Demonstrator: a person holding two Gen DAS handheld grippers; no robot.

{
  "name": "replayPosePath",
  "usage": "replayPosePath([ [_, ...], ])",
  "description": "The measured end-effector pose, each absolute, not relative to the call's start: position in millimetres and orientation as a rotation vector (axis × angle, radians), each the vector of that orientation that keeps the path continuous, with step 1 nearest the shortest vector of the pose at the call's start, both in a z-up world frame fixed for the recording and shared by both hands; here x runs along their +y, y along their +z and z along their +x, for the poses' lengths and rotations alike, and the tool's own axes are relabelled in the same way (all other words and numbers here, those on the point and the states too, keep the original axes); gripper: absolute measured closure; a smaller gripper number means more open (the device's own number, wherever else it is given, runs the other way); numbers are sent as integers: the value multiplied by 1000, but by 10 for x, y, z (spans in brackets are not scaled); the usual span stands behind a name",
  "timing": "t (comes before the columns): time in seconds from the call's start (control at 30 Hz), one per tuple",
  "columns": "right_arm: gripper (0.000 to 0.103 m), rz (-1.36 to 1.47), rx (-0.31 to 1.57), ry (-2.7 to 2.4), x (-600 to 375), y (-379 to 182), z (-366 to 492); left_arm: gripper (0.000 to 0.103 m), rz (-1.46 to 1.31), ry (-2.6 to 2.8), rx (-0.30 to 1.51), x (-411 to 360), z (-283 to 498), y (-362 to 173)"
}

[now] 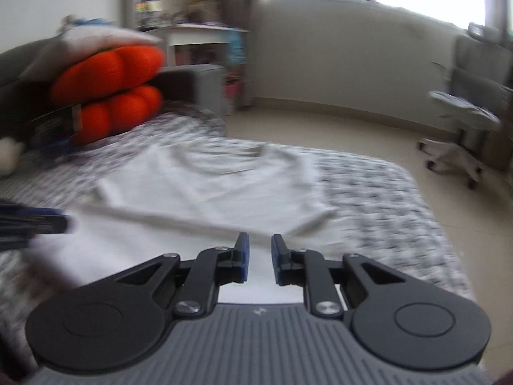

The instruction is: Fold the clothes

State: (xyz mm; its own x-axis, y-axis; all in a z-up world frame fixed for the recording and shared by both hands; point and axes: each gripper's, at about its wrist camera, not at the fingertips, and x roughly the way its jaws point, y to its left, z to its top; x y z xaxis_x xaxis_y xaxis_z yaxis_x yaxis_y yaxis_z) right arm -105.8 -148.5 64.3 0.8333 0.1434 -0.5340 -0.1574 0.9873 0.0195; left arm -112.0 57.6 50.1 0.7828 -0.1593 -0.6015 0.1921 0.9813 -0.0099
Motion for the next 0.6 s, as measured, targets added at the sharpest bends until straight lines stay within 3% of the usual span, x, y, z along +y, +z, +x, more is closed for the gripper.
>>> replayPosePath([
  [0.23, 83, -61, 663, 207, -1225, 428, -1124, 82, 88, -162, 674, 603, -1120, 297],
  [0.3, 77, -70, 696, 194, -1230, 341, -1091, 82, 98, -146, 678, 614, -1126, 293],
  [0.6, 74, -36, 692, 192, -1260, 340, -1084, 82, 109, -219, 638, 374, -1325, 448],
])
